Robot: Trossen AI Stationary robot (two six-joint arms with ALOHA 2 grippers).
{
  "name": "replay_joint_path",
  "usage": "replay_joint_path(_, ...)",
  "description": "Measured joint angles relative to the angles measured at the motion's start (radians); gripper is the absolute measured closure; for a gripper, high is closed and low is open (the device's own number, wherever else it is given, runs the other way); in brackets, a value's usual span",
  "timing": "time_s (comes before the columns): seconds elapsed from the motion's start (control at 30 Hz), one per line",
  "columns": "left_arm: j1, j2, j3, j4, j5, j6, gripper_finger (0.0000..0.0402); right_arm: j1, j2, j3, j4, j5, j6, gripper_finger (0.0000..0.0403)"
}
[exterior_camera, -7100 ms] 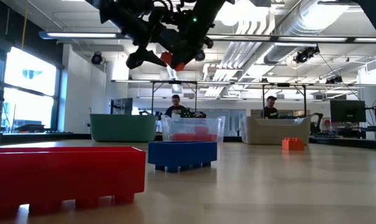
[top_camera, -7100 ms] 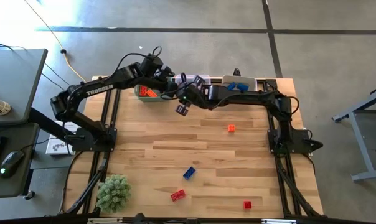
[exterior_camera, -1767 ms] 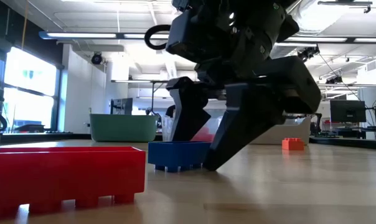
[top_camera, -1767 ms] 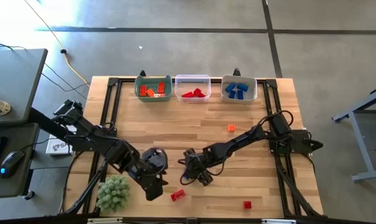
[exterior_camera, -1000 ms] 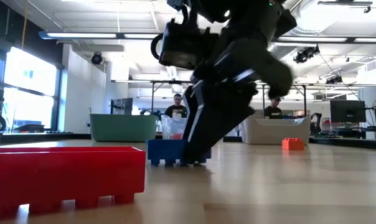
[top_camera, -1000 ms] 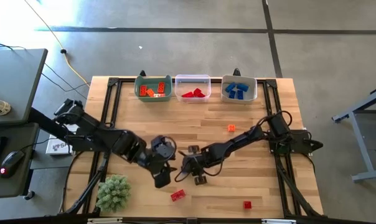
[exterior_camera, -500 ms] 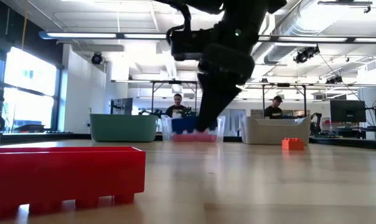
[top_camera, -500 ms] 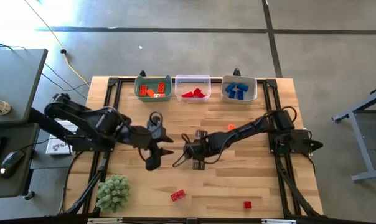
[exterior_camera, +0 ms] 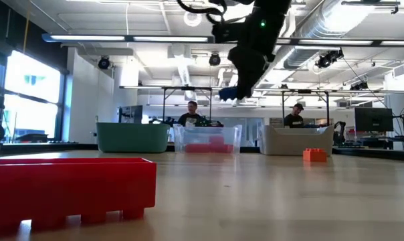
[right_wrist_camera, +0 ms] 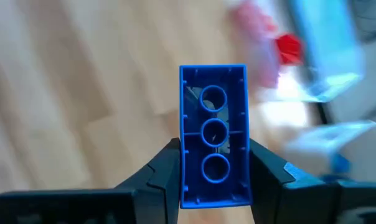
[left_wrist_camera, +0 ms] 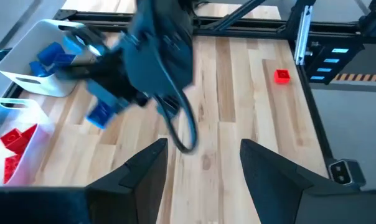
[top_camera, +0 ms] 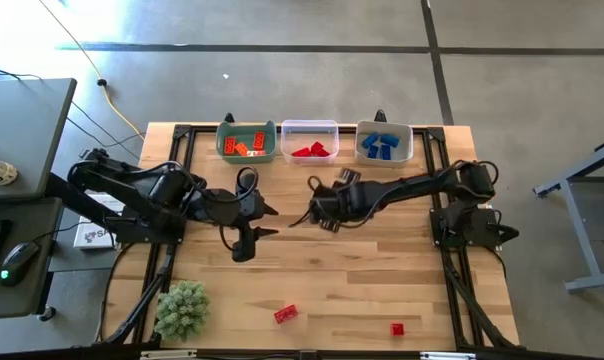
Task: Sort & place blocks by color
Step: Put the blue game piece into the gray bin
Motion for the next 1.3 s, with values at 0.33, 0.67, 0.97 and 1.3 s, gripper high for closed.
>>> replay_joint_path(0.33, 0.006, 0.001, 0.0, -0.012, -0.012, -0.01, 0.0212, -0.181, -0.112, 0.0, -0.2, 0.139, 0.16, 0.0291)
replay_joint_path(0.67, 0.006, 0.011, 0.0, -0.014, -0.007, -0.013, 0.0212, -0.508, -0.129, -0.001, -0.329, 0.022, 0.141, 0.0291)
replay_joint_path(0.97, 0.006, 0.011, 0.0, -0.012, -0.009, -0.013, 0.0212, -0.786, -0.122, -0.001, -0.266, -0.209, -0.04, 0.0291)
replay_joint_path(1.3, 0.006, 0.011, 0.0, 0.001, -0.018, -0.013, 0.0212, -0.923, -0.04, -0.001, -0.193, -0.375, -0.13, 0.0281)
